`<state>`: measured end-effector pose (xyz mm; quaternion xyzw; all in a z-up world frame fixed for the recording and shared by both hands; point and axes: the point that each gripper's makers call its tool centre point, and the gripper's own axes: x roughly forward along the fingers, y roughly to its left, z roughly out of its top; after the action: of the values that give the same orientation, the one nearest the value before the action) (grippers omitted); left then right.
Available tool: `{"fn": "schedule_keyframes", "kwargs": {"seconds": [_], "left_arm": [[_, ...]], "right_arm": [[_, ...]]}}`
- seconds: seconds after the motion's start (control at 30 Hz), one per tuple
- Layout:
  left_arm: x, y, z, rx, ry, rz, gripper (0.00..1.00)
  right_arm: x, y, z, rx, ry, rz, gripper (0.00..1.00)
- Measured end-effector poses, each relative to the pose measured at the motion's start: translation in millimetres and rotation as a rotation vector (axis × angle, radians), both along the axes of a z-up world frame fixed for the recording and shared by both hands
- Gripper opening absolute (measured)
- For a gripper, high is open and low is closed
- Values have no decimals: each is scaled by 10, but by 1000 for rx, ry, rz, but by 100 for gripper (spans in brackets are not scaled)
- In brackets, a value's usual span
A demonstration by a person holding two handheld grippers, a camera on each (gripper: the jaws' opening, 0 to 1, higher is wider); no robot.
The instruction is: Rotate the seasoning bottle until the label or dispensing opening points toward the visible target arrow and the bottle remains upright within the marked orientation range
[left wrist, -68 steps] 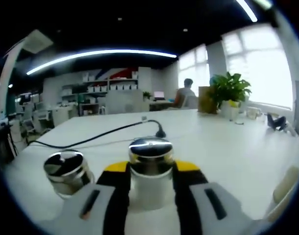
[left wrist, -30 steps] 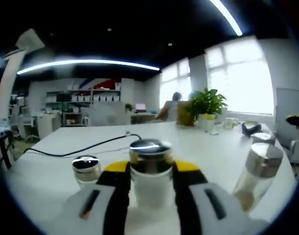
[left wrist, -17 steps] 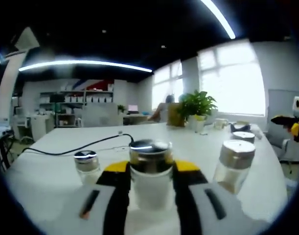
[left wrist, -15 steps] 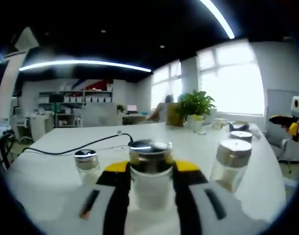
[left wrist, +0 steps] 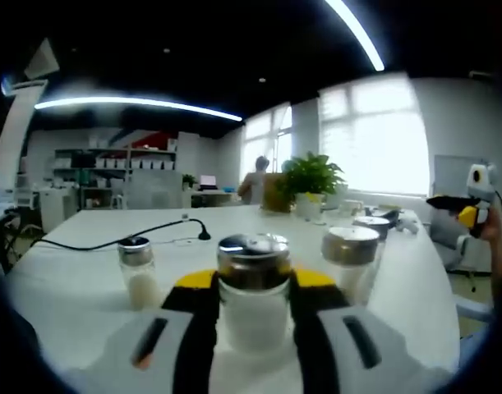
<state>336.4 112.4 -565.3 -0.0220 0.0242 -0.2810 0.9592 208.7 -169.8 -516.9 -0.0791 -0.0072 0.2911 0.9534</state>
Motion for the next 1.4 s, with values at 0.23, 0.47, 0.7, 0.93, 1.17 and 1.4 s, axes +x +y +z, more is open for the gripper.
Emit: {"fn": "schedule_keyframes", "kwargs": {"seconds": [0.23, 0.47, 0.7, 0.93, 1.17, 1.4], "left_arm": [[-109, -75, -68, 3, 12, -31, 35], [-168, -93, -166, -1, 39, -46, 35], [-190, -102, -259, 8, 58, -52, 35], [-212, -103, -292, 19, 60, -54, 35], [-193, -79, -353, 28, 79, -48, 35], [-191, -89, -370, 49, 74, -52, 35]], "right_arm": [[-5, -17, -2, -3, -1, -6, 72], [-7, -25, 11, -5, -5, -11, 72], [1, -7, -2, -5, 0, -6, 72], [5, 0, -8, -3, 2, -5, 72], [4, -1, -8, -5, 1, -6, 71], [9, 4, -21, -6, 5, -5, 71]]}}
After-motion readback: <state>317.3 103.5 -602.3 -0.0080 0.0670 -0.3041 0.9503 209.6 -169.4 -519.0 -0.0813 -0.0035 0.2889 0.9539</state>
